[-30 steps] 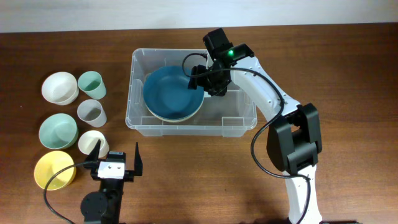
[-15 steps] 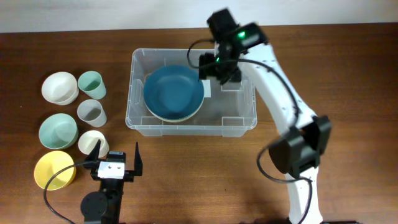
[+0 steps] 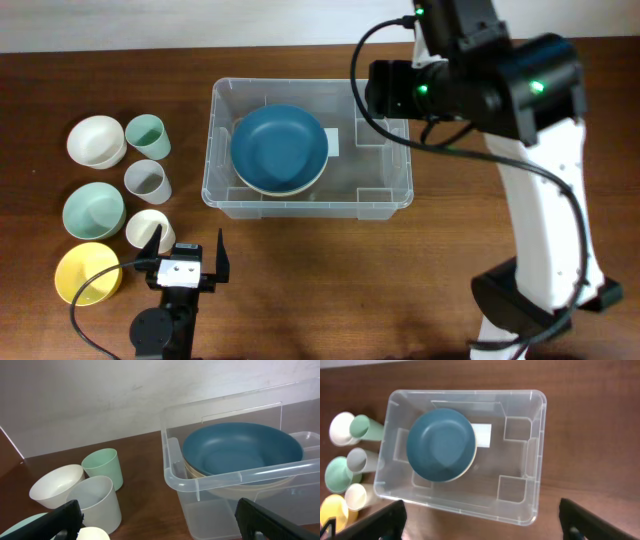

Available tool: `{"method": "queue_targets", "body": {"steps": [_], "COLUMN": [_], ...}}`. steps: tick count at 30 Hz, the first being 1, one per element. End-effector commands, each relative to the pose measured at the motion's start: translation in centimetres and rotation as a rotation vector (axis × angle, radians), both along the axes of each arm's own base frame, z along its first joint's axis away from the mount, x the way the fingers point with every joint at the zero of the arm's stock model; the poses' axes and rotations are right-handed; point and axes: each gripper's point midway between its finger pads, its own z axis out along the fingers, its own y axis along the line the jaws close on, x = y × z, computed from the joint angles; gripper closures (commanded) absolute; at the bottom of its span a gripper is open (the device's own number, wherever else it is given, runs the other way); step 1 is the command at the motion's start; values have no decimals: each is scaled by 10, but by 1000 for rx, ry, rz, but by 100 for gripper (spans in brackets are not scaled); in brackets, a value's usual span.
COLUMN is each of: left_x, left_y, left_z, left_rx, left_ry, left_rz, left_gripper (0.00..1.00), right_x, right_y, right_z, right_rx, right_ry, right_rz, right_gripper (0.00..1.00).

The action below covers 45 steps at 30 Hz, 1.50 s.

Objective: Pack container

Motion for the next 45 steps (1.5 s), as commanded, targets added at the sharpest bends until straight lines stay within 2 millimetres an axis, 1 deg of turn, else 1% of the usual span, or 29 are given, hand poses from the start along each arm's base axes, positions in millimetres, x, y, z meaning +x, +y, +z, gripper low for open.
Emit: {"method": "queue_targets", "body": {"steps": [1, 6, 7, 8, 10, 12, 15, 17, 20, 22, 23, 24, 25, 30, 31, 34, 37, 38, 40, 42, 43, 45], "left_x": [0, 0, 0, 0, 0, 0, 0, 0, 0, 0, 0, 0, 0, 0, 0, 0, 0, 0, 0, 0, 0, 0], "left_y": [-1, -1, -1, -1, -1, -1, -1, -1, -1, -1, -1, -1, -1, -1, -1, -1, -1, -1, -1, -1, -1, -1], "left_z": [-1, -1, -1, -1, -1, -1, -1, -1, -1, -1, -1, -1, -1, -1, -1, -1, -1, -1, -1, -1, -1, -1], "left_rx": [12, 12, 12, 12, 12, 12, 12, 12, 12, 12, 12, 12, 12, 12, 12, 12, 12, 12, 12, 12, 12, 12], "left_ry": [-3, -3, -3, -3, -3, -3, -3, -3, -3, -3, -3, -3, -3, -3, -3, -3, -3, -3, -3, -3, -3, -3], "left_rz": [-5, -5, -5, -5, -5, -5, -5, -5, -5, -5, -5, -5, -5, -5, -5, -5, -5, -5, -5, -5, -5, -5], "left_gripper": [0, 0, 0, 0, 0, 1, 1, 0, 0, 1, 0, 0, 0, 1, 0, 0, 0, 1, 0, 0, 1, 1], "right_x": [-21, -43, -50, -54, -62, -69, -77, -79, -76, -73, -70, -66, -62, -36, -30, -11, 7, 17, 25, 33, 37, 43], "right_y": [-19, -51, -65, -72, -84, -99, -130, -153, -186, -210, -219, -227, -231, -249, -251, -255, -258, -260, -254, -240, -230, -215], "right_z": [27, 52, 59, 63, 70, 78, 88, 90, 84, 69, 60, 48, 38, -14, -22, -42, -56, -63, -71, -77, -79, -79], "right_rx": [-39, -99, -134, -146, -143, -135, -133, -140, -166, -201, -215, -224, -224, -216, -219, -224, -226, -228, -218, -182, -156, -117], "right_ry": [-90, -181, -210, -226, -246, -270, -298, -303, -271, -210, -177, -128, -94, 72, 92, 126, 140, 147, 160, 168, 164, 146], "right_rz": [2, -79, -120, -139, -165, -207, -304, -383, -498, -566, -589, -610, -619, -643, -645, -643, -642, -639, -579, -471, -395, -276], "right_gripper": [1, 1, 1, 1, 1, 1, 1, 1, 1, 1, 1, 1, 1, 1, 1, 1, 1, 1, 1, 1, 1, 1]}}
